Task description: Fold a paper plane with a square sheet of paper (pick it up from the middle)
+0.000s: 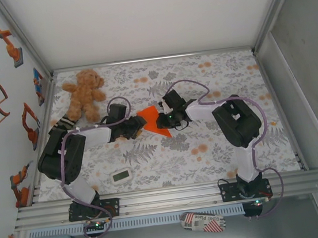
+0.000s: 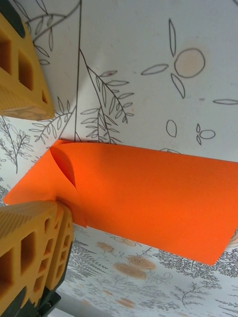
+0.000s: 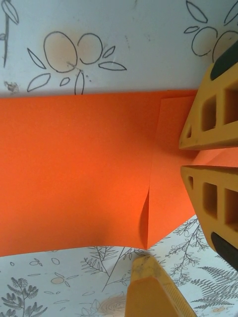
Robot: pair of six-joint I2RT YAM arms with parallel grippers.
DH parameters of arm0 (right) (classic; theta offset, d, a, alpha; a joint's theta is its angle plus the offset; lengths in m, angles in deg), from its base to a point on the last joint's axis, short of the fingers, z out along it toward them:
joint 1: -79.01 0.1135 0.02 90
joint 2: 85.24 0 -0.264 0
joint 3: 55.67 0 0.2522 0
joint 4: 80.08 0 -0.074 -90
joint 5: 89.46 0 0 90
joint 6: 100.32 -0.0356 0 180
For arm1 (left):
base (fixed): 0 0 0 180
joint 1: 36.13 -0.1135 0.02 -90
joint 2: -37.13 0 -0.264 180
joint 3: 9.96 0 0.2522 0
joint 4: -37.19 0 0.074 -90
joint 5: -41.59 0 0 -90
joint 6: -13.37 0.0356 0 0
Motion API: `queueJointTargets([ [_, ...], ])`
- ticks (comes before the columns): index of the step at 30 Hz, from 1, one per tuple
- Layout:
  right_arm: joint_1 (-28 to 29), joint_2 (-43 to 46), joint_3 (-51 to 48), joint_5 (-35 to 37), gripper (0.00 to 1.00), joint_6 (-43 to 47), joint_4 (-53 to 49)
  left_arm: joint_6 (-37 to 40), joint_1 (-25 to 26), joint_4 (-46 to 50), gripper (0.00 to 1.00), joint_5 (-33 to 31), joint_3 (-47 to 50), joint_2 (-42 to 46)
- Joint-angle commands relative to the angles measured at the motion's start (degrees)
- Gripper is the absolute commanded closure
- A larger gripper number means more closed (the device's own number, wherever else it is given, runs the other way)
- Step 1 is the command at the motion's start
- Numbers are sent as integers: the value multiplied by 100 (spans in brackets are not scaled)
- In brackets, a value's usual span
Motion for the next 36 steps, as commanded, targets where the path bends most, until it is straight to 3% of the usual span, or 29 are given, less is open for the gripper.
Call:
queueJointTargets([
  [1, -50, -72, -190, 70, 84, -138, -31, -140, 49, -123, 55, 87, -207, -136],
  [7, -78, -55, -227, 48, 84, -139, -18, -197, 69, -123, 61, 32, -249, -201],
  [15, -85, -63, -298, -13, 84, -181, 109, -189, 71, 338, 60, -182, -308, -192],
  [28, -85, -81, -381, -126, 85, -188, 254, -202, 94, -164, 71, 233, -422, -450],
  [36, -94, -90, -364, -117, 85, -181, 246, -35, 84, 401, 69, -131, -405, -197],
])
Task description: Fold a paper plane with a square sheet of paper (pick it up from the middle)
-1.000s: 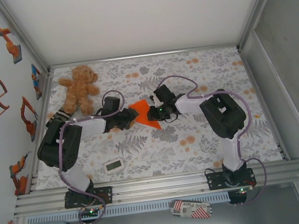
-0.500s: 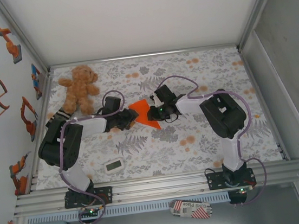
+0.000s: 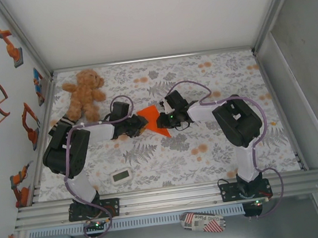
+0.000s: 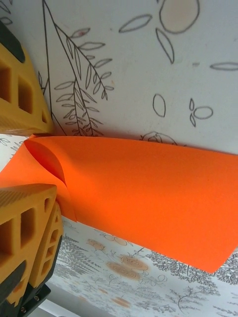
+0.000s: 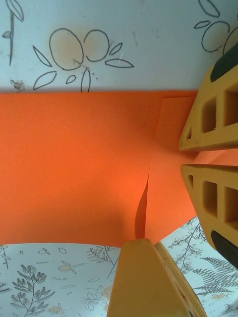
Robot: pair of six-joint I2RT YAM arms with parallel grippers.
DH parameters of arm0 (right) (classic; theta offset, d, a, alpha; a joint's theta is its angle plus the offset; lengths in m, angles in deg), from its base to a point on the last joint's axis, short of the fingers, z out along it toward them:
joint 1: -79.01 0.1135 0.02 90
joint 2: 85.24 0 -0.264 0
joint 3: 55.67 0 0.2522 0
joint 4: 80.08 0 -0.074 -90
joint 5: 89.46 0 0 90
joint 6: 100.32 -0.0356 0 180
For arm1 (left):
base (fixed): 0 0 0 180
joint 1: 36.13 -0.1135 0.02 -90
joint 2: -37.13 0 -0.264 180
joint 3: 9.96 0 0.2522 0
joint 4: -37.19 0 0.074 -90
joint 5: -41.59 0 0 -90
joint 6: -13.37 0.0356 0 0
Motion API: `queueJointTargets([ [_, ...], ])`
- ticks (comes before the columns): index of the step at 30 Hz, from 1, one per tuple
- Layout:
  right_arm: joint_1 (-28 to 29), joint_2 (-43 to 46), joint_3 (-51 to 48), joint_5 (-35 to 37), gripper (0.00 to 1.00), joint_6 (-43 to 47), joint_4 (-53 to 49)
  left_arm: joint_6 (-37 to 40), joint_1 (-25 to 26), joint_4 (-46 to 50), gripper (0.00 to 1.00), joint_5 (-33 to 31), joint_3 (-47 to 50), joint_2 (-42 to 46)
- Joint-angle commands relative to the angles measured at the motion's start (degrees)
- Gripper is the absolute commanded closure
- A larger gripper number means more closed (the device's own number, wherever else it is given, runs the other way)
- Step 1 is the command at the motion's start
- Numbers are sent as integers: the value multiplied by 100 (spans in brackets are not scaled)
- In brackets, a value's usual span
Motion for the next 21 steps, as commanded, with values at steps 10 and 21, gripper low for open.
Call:
queueJointTargets([
  [10, -20, -157, -116, 143, 85, -40, -251, 355, 52, 642, 74, -236, -180, 291],
  [21, -20, -192, -102, 163, 85, -33, -262, 309, 54, 445, 74, 6, -322, -42],
])
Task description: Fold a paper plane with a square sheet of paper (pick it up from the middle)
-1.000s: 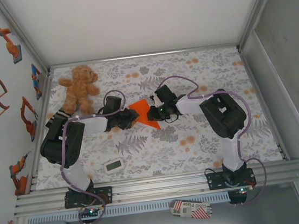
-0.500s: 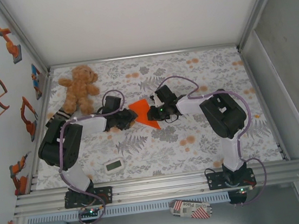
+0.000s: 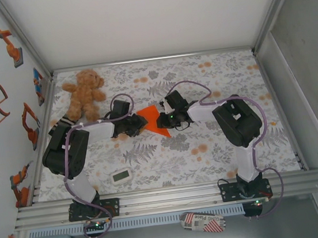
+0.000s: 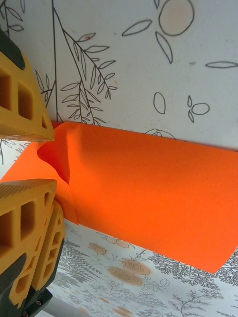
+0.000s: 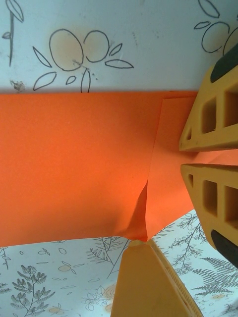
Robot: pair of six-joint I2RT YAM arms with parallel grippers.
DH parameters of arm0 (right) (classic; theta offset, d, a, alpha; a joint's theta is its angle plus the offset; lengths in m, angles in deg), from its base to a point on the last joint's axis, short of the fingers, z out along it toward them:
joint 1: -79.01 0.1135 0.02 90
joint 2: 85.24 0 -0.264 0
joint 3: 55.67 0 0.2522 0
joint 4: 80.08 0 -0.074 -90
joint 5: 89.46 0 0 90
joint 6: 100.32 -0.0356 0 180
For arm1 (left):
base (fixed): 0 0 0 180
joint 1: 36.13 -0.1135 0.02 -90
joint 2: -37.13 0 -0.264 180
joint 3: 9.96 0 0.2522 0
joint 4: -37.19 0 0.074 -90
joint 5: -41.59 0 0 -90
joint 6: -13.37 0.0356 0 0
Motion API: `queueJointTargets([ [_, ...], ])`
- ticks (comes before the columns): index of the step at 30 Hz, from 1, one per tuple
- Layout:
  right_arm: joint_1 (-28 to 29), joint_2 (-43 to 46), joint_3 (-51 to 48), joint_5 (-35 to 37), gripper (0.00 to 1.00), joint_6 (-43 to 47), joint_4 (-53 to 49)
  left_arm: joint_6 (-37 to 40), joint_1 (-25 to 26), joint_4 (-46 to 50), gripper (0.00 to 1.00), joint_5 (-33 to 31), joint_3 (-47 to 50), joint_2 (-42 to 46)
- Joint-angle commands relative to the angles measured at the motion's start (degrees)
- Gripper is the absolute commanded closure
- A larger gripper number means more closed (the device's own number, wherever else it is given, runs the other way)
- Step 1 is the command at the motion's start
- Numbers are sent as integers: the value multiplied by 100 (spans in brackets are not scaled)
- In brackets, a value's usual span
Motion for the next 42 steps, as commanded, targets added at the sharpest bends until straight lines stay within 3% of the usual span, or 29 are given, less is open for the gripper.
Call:
queueJointTargets([
  [1, -20, -189, -105, 166, 85, -29, -259, 106, 13, 37, 73, 72, -91, -59],
  [9, -20, -204, -121, 172, 85, -37, -250, 137, 10, 297, 72, -296, 39, 172],
  [42, -29, -182, -169, 184, 86, -42, -207, 167, 24, -336, 76, 354, 15, -111],
])
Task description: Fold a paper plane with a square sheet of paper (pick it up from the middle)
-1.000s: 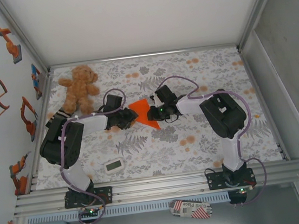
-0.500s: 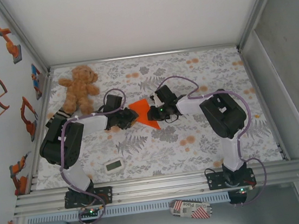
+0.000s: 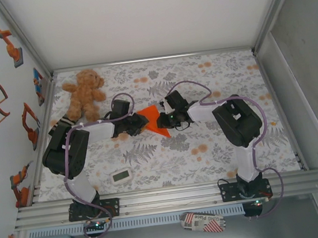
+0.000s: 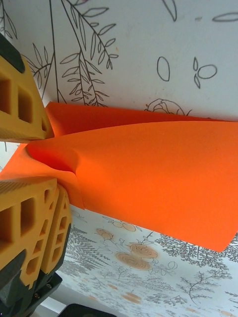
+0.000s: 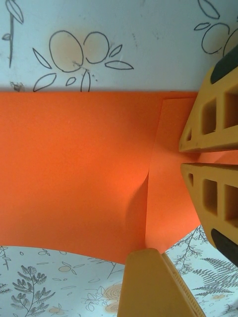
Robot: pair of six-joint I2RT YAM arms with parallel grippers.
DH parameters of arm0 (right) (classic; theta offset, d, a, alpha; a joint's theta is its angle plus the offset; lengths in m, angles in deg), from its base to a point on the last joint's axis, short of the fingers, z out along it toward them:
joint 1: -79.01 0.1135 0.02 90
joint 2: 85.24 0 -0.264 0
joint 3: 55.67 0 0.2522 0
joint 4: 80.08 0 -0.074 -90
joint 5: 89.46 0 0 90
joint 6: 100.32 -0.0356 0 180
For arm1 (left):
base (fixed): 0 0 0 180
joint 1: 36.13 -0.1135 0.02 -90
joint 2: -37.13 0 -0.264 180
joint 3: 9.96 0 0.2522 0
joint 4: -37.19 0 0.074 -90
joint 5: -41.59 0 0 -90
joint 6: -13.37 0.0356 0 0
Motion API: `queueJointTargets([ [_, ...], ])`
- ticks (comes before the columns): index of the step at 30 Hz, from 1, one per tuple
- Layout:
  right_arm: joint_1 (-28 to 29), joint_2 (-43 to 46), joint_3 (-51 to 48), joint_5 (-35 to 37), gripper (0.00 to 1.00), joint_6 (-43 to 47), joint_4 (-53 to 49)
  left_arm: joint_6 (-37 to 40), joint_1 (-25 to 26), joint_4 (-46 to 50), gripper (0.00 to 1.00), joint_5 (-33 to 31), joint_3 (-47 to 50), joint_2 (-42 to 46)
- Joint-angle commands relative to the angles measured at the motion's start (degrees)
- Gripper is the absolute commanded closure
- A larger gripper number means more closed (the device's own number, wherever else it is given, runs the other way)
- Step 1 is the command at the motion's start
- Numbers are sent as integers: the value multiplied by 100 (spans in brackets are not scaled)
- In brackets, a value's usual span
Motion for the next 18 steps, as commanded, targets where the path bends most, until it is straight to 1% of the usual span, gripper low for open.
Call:
queueJointTargets([
  [1, -22, -181, -165, 179, 86, -37, -220, 141, 20, -100, 76, 156, -4, -114],
  [10, -57, -104, -235, 41, 86, -164, -1, 102, 18, -239, 77, 264, 34, -159],
  [18, -110, 70, -279, -62, 83, -232, 129, 119, 24, -221, 83, 246, 34, -189],
])
